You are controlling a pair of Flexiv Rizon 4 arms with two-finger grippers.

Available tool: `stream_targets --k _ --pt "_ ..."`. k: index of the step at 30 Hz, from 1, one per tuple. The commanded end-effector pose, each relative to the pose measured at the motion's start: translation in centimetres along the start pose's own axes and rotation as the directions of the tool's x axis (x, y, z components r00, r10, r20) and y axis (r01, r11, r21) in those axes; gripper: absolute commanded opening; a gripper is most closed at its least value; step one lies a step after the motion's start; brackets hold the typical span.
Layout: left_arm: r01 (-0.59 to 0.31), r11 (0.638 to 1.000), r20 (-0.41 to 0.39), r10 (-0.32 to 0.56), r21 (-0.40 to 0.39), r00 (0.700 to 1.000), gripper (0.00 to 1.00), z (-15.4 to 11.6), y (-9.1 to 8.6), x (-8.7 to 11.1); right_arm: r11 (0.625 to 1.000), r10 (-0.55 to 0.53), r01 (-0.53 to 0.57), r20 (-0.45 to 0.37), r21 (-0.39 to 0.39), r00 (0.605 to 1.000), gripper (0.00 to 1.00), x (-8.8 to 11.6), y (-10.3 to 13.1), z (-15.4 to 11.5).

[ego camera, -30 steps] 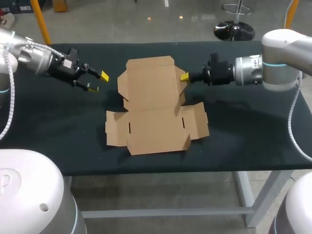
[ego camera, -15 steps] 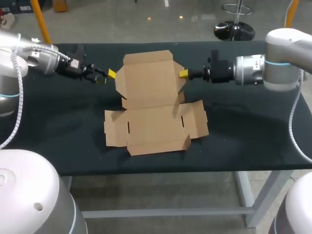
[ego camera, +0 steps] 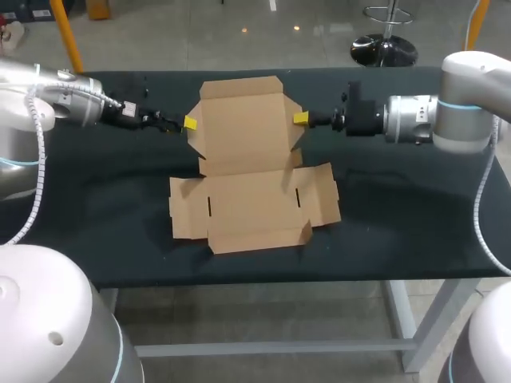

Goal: Assemble the packaging by folding the flat box into shape, placing the metal phone stand inside, and closing the box properly

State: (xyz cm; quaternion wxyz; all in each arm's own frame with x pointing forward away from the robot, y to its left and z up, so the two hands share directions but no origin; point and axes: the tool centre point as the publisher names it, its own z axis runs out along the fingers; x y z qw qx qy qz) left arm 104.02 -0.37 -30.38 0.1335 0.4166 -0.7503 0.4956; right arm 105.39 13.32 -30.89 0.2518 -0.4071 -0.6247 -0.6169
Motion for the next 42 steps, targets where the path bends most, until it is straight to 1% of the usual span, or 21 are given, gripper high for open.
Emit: stream_targets --k 1,6,8,9,10,14,18,21,23,27,30,33,35,36,38,42 --pt "0.000 1.000 -0.002 0.000 -0.004 1.000 1.00 -0.1 -0.1 0.0 1.000 -0.015 0.015 -0.012 -0.018 1.000 0.00 0.0 -0.2 -0.3" --pt "0.000 1.000 -0.002 0.000 -0.004 1.000 1.00 -0.1 -0.1 0.0 0.999 -0.029 0.028 -0.021 -0.032 0.999 0.00 0.1 -0.2 -0.3" --pt "-0.005 1.000 -0.002 0.005 0.016 1.000 1.00 0.2 -0.2 0.0 0.999 -0.036 0.036 -0.023 -0.038 0.999 0.00 0.2 -0.1 -0.2" --pt "-0.009 0.999 -0.023 0.010 0.030 1.000 1.00 0.4 -0.3 0.1 0.998 -0.040 0.039 -0.024 -0.040 0.999 0.00 0.2 -0.1 -0.1" --pt "-0.021 0.999 -0.056 0.022 0.027 0.998 1.00 0.5 -0.3 0.2 0.998 -0.042 0.041 -0.025 -0.043 0.999 0.00 0.2 0.0 -0.1" --pt "-0.063 0.996 -0.111 0.070 0.067 0.991 1.00 1.2 -0.4 0.8 0.996 -0.056 0.054 -0.020 -0.064 0.998 0.00 0.3 0.1 -0.1" --pt "-0.097 0.991 -0.152 0.111 0.094 0.982 1.00 1.8 -0.7 1.3 0.994 -0.070 0.068 -0.023 -0.090 0.997 0.00 0.5 0.2 -0.2" --pt "-0.121 0.987 -0.166 0.138 0.108 0.976 1.00 2.2 -1.0 1.6 0.992 -0.078 0.075 -0.028 -0.099 0.997 0.00 0.5 0.4 -0.2" --pt "-0.129 0.985 -0.177 0.148 0.111 0.973 0.93 2.4 -1.2 1.9 0.991 -0.084 0.080 -0.029 -0.103 0.996 0.00 0.6 0.4 -0.2" --pt "-0.154 0.983 -0.201 0.172 0.103 0.964 0.84 3.4 -1.6 2.4 0.990 -0.093 0.089 -0.031 -0.109 0.995 0.00 0.6 0.7 -0.2" --pt "-0.168 0.981 -0.220 0.186 0.096 0.958 0.70 3.8 -1.9 2.6 0.989 -0.098 0.094 -0.034 -0.111 0.995 0.00 0.7 0.9 -0.1" --pt "-0.180 0.980 -0.235 0.195 0.086 0.952 0.64 4.4 -2.1 2.9 0.989 -0.104 0.099 -0.037 -0.114 0.994 0.00 0.7 1.1 -0.1" --pt "-0.182 0.979 -0.239 0.198 0.087 0.951 0.55 4.6 -2.2 3.0 0.988 -0.105 0.100 -0.038 -0.116 0.994 0.00 0.7 1.2 -0.1" --pt "-0.187 0.978 -0.250 0.204 0.091 0.947 0.53 4.6 -2.2 3.0 0.988 -0.106 0.101 -0.040 -0.119 0.994 0.00 0.7 1.3 0.0" --pt "-0.188 0.977 -0.262 0.208 0.098 0.942 0.53 4.7 -2.2 3.1 0.987 -0.108 0.102 -0.040 -0.123 0.993 0.00 0.7 1.3 0.0" --pt "-0.196 0.974 -0.292 0.221 0.112 0.930 0.44 5.1 -2.2 3.3 0.986 -0.110 0.103 -0.047 -0.128 0.993 0.00 0.6 1.5 0.2"
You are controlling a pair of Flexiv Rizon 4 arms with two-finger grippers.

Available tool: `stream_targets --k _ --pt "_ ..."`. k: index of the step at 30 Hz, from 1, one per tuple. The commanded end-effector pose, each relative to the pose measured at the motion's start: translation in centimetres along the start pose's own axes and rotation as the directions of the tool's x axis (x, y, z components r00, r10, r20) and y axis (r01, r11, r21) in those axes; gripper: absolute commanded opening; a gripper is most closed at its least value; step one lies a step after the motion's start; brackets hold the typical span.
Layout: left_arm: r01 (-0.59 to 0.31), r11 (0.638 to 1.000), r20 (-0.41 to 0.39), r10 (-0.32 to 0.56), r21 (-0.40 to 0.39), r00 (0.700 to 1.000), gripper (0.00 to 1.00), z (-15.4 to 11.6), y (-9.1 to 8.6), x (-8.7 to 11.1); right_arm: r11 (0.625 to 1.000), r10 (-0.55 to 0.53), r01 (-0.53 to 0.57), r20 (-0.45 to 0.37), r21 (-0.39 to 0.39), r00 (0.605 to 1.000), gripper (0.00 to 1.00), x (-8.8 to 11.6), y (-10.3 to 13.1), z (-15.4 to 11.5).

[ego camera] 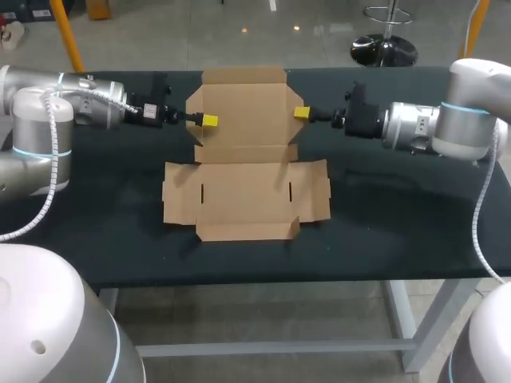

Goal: Assemble the packaging by folding the flat box into shape, placing the metal phone stand inside, and closing the box properly

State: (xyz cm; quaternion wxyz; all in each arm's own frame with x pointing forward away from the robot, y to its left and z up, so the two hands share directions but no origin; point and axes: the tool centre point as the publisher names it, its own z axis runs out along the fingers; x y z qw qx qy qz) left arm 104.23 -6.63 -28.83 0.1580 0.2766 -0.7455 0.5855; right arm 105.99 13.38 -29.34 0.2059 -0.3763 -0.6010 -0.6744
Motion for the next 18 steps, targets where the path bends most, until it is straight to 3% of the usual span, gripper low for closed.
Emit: stream_targets --k 1,15,18 --pt "-0.006 1.000 -0.059 0.006 0.005 0.998 0.43 0.4 0.1 -0.7 1.000 -0.001 0.001 -0.016 -0.004 1.000 0.00 -0.4 0.1 0.2" --pt "-0.027 1.000 -0.091 0.027 -0.001 0.995 0.26 1.3 -0.4 -0.5 1.000 -0.005 0.005 -0.024 -0.006 1.000 0.00 -0.5 0.5 0.8" --pt "-0.032 0.999 -0.094 0.032 0.000 0.995 0.16 1.4 -0.4 -0.4 1.000 -0.008 0.007 -0.027 -0.008 1.000 0.00 -0.5 0.6 0.9"
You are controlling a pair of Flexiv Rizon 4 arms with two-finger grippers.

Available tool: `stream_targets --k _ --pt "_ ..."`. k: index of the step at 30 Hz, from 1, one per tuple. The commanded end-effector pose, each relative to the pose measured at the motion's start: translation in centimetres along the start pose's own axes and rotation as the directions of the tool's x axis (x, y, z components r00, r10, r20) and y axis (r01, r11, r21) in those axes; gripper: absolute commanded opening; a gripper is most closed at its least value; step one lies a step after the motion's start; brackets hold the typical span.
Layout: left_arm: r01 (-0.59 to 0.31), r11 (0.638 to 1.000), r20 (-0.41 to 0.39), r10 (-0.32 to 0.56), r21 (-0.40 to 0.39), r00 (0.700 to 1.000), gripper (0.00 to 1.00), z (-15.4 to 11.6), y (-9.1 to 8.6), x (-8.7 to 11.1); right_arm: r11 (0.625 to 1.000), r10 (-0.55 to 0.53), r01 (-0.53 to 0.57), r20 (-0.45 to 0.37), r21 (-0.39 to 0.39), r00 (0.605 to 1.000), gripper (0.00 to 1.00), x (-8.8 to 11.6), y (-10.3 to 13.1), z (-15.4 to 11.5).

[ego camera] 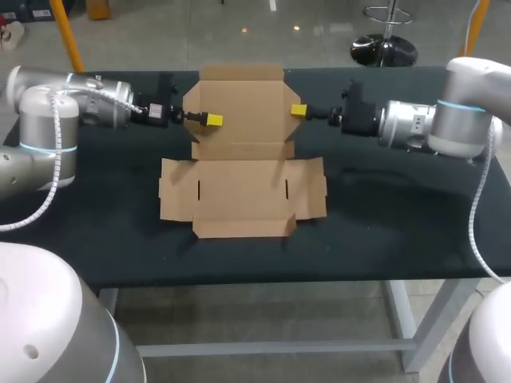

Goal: Assemble the packaging by folding the flat box into shape, placing the metal phone stand inside, and closing the box properly

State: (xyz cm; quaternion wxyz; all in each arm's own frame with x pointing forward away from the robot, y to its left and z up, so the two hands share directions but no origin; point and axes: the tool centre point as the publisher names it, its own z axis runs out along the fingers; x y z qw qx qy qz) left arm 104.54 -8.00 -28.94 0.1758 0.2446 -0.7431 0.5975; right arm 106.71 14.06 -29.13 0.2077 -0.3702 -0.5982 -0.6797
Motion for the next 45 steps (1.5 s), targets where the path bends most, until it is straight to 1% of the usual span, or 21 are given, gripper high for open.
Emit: stream_targets --k 1,8,10,11,12,17,18,19,20,23,30,34,36,38,39,40,41,45 --pt "-0.004 1.000 -0.026 0.004 -0.001 1.000 0.16 0.0 -0.1 -0.4 1.000 -0.003 0.003 -0.012 -0.003 1.000 0.00 -0.3 0.1 0.1" --pt "-0.011 1.000 -0.032 0.012 0.006 0.999 0.15 0.2 -0.2 -0.4 1.000 -0.006 0.006 -0.017 -0.005 1.000 0.00 -0.2 0.1 0.1" --pt "-0.014 1.000 -0.035 0.014 0.008 0.999 0.11 0.2 -0.2 -0.4 1.000 -0.007 0.007 -0.018 -0.006 1.000 0.00 -0.2 0.1 0.1" --pt "-0.014 1.000 -0.035 0.014 0.008 0.999 0.07 0.2 -0.2 -0.4 1.000 -0.007 0.007 -0.019 -0.005 1.000 0.00 -0.2 0.1 0.1" --pt "-0.014 1.000 -0.036 0.015 0.009 0.999 0.00 0.2 -0.2 -0.4 1.000 -0.006 0.006 -0.020 -0.005 1.000 0.00 -0.2 0.2 0.2" --pt "-0.017 1.000 -0.038 0.017 0.011 0.999 0.00 0.3 -0.2 -0.4 1.000 0.001 -0.001 -0.025 0.004 1.000 0.00 -0.1 0.2 0.3" --pt "-0.017 1.000 -0.038 0.018 0.012 0.999 0.00 0.3 -0.2 -0.4 1.000 0.004 -0.003 -0.024 0.007 1.000 0.08 -0.1 0.2 0.3" --pt "-0.018 1.000 -0.039 0.018 0.012 0.999 0.00 0.2 -0.2 -0.4 1.000 0.005 -0.004 -0.023 0.010 1.000 0.31 -0.1 0.3 0.3" --pt "-0.018 1.000 -0.039 0.019 0.012 0.999 0.00 0.2 -0.2 -0.4 1.000 0.003 -0.003 -0.018 0.015 1.000 0.42 0.0 0.3 0.2" --pt "-0.020 1.000 -0.036 0.021 0.013 0.999 0.00 0.2 -0.4 -0.4 0.999 -0.013 0.012 0.006 0.031 1.000 0.45 0.5 0.6 -0.2" --pt "-0.029 0.999 -0.024 0.029 0.027 0.999 0.00 0.1 -1.0 -0.8 0.996 -0.061 0.055 0.091 0.068 0.994 0.48 2.4 1.3 -2.2" --pt "-0.035 0.999 -0.019 0.036 0.033 0.999 0.00 0.2 -1.6 -1.1 0.993 -0.093 0.082 0.134 0.086 0.987 0.46 3.4 1.3 -3.4" --pt "-0.051 0.998 -0.018 0.052 0.038 0.998 0.00 0.2 -2.0 -1.2 0.990 -0.121 0.106 0.164 0.098 0.979 0.40 4.0 1.1 -4.2" --pt "-0.069 0.997 -0.022 0.069 0.042 0.997 0.00 0.3 -2.4 -1.2 0.987 -0.139 0.121 0.191 0.106 0.972 0.25 4.4 0.9 -5.0" --pt "-0.077 0.996 -0.024 0.079 0.044 0.997 0.00 0.3 -2.6 -1.2 0.986 -0.147 0.127 0.204 0.111 0.968 0.11 4.6 0.8 -5.4" --pt "-0.084 0.996 -0.025 0.085 0.044 0.996 0.00 0.3 -2.9 -1.2 0.985 -0.154 0.133 0.217 0.111 0.964 0.02 4.7 0.7 -5.8" --pt "-0.093 0.995 -0.027 0.095 0.046 0.995 0.00 0.4 -3.1 -1.2 0.984 -0.161 0.139 0.226 0.111 0.961 0.00 4.9 0.6 -6.2" --pt "-0.134 0.989 -0.029 0.136 0.054 0.990 0.00 0.5 -4.1 -0.8 0.979 -0.194 0.168 0.266 0.115 0.944 0.00 5.8 0.2 -7.9"
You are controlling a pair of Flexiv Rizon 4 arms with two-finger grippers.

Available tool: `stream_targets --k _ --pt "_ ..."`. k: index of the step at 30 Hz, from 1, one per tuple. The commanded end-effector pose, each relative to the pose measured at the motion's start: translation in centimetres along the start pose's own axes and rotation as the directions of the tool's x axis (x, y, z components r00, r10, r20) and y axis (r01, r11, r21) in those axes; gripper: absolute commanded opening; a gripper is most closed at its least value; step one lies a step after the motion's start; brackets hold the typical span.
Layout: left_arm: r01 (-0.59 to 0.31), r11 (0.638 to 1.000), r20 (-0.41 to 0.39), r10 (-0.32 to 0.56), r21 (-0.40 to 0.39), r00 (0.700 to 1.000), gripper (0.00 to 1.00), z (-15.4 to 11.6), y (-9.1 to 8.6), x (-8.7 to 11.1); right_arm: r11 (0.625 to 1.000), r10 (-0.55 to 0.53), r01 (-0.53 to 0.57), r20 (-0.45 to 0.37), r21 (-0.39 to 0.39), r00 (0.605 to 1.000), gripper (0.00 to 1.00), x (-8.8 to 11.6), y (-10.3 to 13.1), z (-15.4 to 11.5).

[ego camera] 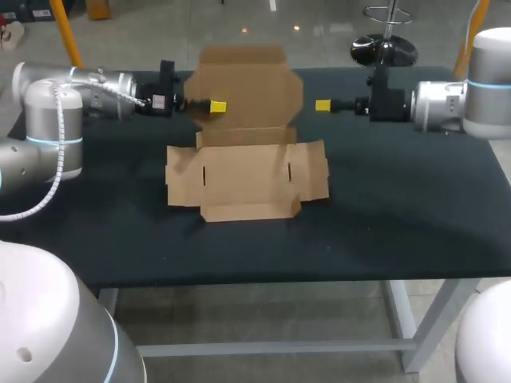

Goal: Assemble the packaging by folding the flat box into shape, placing the metal phone stand inside, and closing the box properly

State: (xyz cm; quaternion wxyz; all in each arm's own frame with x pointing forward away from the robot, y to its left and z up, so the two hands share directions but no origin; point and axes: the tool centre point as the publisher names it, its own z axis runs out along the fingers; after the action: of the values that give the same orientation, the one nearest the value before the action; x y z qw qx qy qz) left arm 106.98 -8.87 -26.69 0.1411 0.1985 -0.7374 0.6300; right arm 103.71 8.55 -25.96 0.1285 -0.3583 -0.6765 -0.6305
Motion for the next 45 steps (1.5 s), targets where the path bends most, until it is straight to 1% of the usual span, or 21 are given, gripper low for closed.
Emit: stream_targets --k 1,9,13,16,17,36,37,39,40,42,44,45 --pt "-0.027 1.000 -0.014 0.027 -0.002 1.000 0.00 0.1 -1.0 -0.2 1.000 -0.023 0.025 0.145 -0.011 0.989 0.00 2.4 -0.8 -2.5" --pt "-0.095 0.995 -0.024 0.095 0.006 0.995 0.00 0.6 -2.4 0.0 0.995 -0.100 0.103 0.217 -0.005 0.971 0.00 4.4 -2.1 -5.3" --pt "-0.115 0.993 -0.022 0.115 0.012 0.993 0.00 0.8 -3.0 0.3 0.988 -0.151 0.154 0.266 0.010 0.952 0.00 5.2 -3.1 -6.8" --pt "-0.142 0.990 -0.026 0.142 0.018 0.989 0.00 1.0 -3.4 0.5 0.982 -0.179 0.186 0.312 0.006 0.933 0.00 5.9 -4.0 -7.9" --pt "-0.160 0.987 -0.017 0.160 0.030 0.987 0.00 1.0 -3.5 0.6 0.982 -0.179 0.186 0.312 0.006 0.933 0.00 5.9 -4.0 -7.9" --pt "-0.160 0.987 -0.017 0.160 0.030 0.987 0.00 1.0 -3.5 0.6 0.982 -0.179 0.186 0.312 0.006 0.933 0.00 5.9 -4.0 -7.9" --pt "-0.160 0.987 -0.017 0.160 0.030 0.987 0.00 1.0 -3.5 0.6 0.977 -0.205 0.213 0.328 0.011 0.922 0.00 5.8 -3.7 -7.4" --pt "-0.161 0.987 -0.007 0.161 0.028 0.987 0.00 1.1 -3.6 0.7 0.971 -0.225 0.239 0.302 -0.008 0.926 0.00 6.4 -3.5 -6.7" --pt "-0.175 0.984 -0.009 0.175 0.015 0.984 0.00 1.3 -3.7 0.8 0.965 -0.248 0.263 0.316 -0.005 0.916 0.00 6.7 -3.5 -6.6" --pt "-0.194 0.981 -0.013 0.194 0.018 0.981 0.00 1.5 -3.8 1.2 0.953 -0.288 0.304 0.314 -0.002 0.904 0.00 7.3 -3.7 -6.2" --pt "-0.213 0.977 -0.015 0.214 0.016 0.977 0.00 1.7 -4.0 1.6 0.940 -0.323 0.341 0.330 0.003 0.887 0.00 7.7 -3.9 -6.1" --pt "-0.223 0.975 -0.009 0.223 0.006 0.975 0.00 1.8 -4.1 1.7 0.937 -0.332 0.351 0.326 0.001 0.885 0.00 7.8 -4.0 -6.1"
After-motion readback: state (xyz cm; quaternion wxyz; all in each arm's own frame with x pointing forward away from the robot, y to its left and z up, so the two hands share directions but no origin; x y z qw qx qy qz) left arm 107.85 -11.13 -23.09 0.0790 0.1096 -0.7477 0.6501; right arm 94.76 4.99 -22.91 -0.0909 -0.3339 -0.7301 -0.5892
